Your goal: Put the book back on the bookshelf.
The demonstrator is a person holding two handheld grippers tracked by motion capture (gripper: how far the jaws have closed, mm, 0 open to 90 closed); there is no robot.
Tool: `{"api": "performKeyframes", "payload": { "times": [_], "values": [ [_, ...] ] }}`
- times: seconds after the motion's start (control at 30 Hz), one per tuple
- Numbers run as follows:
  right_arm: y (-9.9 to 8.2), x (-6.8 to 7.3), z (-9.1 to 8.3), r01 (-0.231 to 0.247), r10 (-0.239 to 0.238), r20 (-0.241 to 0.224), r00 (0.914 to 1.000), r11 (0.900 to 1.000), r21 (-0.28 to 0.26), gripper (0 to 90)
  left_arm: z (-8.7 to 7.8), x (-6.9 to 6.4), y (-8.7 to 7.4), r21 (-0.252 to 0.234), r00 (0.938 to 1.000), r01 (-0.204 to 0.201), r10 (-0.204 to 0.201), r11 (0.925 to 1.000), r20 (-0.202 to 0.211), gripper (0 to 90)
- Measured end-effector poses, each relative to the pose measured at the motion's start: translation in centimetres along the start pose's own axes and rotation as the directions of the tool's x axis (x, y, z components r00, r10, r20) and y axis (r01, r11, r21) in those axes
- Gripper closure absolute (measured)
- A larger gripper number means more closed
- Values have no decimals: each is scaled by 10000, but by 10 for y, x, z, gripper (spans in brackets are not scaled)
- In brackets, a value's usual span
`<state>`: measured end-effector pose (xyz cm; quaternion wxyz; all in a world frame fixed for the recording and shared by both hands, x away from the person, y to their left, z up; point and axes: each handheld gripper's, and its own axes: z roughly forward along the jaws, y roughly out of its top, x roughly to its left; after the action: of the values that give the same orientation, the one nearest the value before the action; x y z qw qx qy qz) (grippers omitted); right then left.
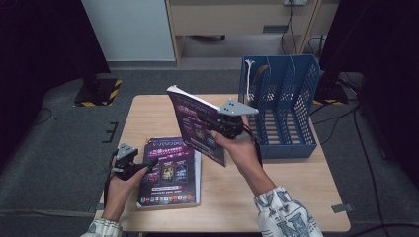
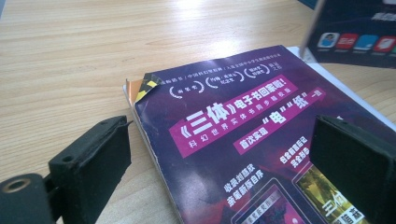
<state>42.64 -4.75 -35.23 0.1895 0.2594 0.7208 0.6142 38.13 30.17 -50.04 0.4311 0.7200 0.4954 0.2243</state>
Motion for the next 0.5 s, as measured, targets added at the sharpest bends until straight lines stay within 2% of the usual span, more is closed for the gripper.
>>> {"api": "performKeyframes", "payload": {
  "times": [0.17, 0.5],
  "values": [
    [0, -1, -13, 66, -66, 11, 10000, 9999, -109, 824, -1, -1, 0, -24, 9999, -93, 93, 10000, -85, 51],
    [-8, -12, -36, -121, 128, 197, 9997, 9993, -357, 824, -1, 0, 0, -9, 9995, -217, 217, 9998, -210, 51]
  ]
}}
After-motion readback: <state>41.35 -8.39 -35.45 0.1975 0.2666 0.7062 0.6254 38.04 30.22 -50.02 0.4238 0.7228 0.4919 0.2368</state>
